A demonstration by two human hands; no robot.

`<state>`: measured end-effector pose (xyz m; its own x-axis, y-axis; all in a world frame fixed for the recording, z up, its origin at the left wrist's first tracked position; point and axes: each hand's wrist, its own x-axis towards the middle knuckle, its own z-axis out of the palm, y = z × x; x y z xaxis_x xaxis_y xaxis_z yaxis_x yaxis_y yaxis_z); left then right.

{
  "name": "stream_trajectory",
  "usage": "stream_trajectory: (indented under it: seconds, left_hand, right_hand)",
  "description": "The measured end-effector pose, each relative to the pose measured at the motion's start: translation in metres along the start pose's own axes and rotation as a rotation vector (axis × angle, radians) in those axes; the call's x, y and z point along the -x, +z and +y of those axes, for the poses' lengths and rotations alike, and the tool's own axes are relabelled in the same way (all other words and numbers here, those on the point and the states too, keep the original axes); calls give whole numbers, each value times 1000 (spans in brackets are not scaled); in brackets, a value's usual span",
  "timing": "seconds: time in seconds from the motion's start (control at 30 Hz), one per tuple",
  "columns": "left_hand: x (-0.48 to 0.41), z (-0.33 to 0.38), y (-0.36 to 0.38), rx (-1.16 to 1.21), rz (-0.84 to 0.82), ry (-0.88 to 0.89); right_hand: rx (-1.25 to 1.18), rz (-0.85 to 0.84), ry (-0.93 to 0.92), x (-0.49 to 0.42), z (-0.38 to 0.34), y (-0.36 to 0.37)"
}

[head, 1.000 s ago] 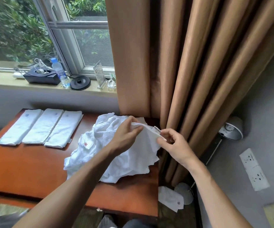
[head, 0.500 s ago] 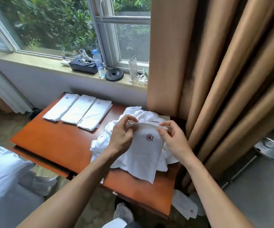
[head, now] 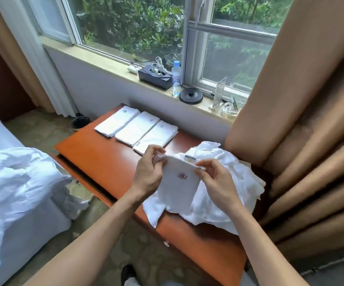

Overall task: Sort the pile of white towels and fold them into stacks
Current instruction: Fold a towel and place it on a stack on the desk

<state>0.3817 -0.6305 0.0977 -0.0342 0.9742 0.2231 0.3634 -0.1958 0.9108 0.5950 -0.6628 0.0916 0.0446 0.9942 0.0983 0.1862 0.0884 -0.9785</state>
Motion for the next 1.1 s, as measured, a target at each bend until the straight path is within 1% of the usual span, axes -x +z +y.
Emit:
stream_trajectory:
  seconds: [0.1,0.2,0.37,0.47,0.6,0.73,0.83,0.9,0.97,1.03,1.1]
  left_hand:
    - [-7,-19,-34,29,6,-43]
    - [-16,-41,-78,57,29,-89]
    - [-30,-82,-148,86,97,-177]
    - [-36,-109,-193,55,147,-202]
    - [-48,-141,-252,6,215,-193]
    - [-65,-161,-303,30,261,-225]
    - [-77,-172,-334,34,305,-220]
    - [-82,-180,-353,40,279,-226]
    - [-85,-189,-374,51,202,-243]
    - [-92,-201,-395,45,133,-313]
    - [-102,-213,-412,-8,106,-400]
  right_hand:
    - [35,-25,-13,-9,-6,39]
    - [172,-93,-71,-22,-10,87]
    - [331,-152,-74,-53,-23,166]
    - [310,-208,-91,-66,-29,214]
    - [305,-258,-121,-85,-36,279]
    - [324,-308,-110,-102,-42,333]
    - [329,-378,-75,-119,-45,366]
    - [334,-408,-92,-131,-46,387]
    - [305,-428,-97,-143,-47,411]
    - [279,-443,-95,-154,-48,438]
    - [263,-460,-112,-165,-45,464]
